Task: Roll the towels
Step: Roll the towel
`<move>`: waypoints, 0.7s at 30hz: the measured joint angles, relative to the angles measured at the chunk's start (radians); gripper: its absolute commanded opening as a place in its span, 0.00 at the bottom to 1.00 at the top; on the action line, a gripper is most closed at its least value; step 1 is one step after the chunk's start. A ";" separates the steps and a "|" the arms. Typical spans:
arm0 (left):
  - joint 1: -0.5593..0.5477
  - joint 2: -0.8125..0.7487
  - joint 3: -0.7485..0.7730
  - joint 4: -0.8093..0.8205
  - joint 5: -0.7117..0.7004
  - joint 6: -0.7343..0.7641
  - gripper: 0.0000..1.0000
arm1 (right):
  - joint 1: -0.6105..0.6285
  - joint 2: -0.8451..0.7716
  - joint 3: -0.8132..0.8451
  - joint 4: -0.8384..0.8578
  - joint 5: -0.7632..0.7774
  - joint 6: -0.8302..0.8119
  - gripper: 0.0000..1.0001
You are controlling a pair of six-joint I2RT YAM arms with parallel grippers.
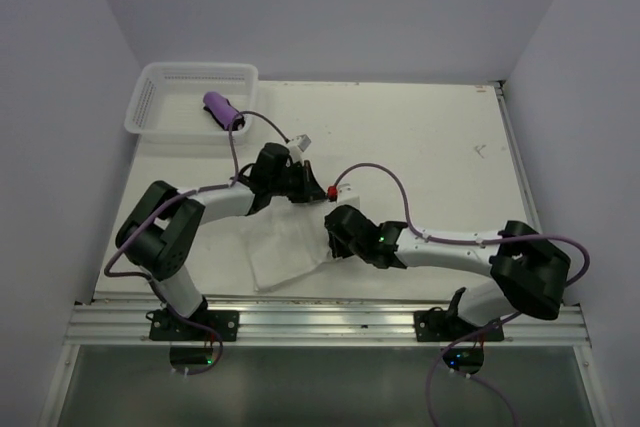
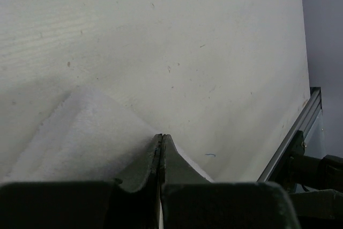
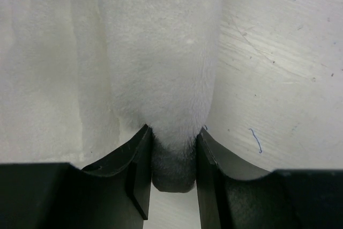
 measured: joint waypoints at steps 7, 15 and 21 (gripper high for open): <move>0.027 -0.068 0.051 -0.071 -0.042 0.000 0.00 | 0.109 0.066 0.093 -0.135 0.193 -0.051 0.14; 0.027 -0.118 0.080 -0.103 -0.042 -0.002 0.00 | 0.247 0.219 0.247 -0.296 0.427 -0.080 0.15; 0.027 -0.129 0.077 -0.103 -0.035 -0.012 0.00 | 0.336 0.395 0.431 -0.491 0.578 -0.084 0.16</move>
